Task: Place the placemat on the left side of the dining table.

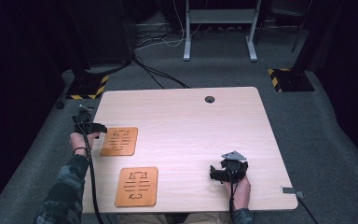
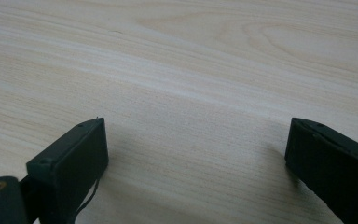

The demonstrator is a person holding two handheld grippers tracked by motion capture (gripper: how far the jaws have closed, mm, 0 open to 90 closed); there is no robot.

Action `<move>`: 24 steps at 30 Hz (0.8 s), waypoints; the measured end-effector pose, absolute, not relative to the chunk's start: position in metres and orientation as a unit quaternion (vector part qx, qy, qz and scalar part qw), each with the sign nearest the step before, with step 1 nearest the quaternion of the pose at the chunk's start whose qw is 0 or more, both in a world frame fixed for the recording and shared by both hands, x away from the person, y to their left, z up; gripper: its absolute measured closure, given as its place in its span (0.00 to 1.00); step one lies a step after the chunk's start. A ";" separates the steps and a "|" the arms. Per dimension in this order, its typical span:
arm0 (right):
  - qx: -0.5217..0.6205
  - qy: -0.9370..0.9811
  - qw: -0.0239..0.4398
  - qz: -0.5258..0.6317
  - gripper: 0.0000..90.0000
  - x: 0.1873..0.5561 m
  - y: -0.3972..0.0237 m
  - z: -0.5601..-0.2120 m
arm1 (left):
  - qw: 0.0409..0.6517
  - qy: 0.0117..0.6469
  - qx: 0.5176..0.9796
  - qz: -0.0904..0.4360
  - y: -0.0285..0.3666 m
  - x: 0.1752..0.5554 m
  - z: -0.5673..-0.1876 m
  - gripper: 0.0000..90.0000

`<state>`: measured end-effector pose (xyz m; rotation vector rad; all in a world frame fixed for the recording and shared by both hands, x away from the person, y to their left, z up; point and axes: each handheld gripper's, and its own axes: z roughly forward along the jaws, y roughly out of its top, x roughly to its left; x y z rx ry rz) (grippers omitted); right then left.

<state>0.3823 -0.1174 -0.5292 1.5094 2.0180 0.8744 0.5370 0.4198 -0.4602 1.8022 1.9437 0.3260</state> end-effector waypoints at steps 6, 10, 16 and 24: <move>0.550 0.735 0.233 0.320 0.05 0.382 -0.118 -0.529 | 0.228 0.685 0.679 0.134 0.412 0.529 -0.457 0.25; 0.549 0.735 0.232 0.323 0.05 0.383 -0.118 -0.529 | 0.242 0.682 0.678 0.128 0.412 0.524 -0.456 0.18; 0.552 0.732 0.234 0.322 0.06 0.382 -0.118 -0.529 | 0.266 0.667 0.682 0.135 0.409 0.510 -0.448 0.16; 0.548 0.736 0.235 0.320 0.06 0.382 -0.118 -0.529 | 0.282 0.628 0.703 0.177 0.399 0.476 -0.445 0.15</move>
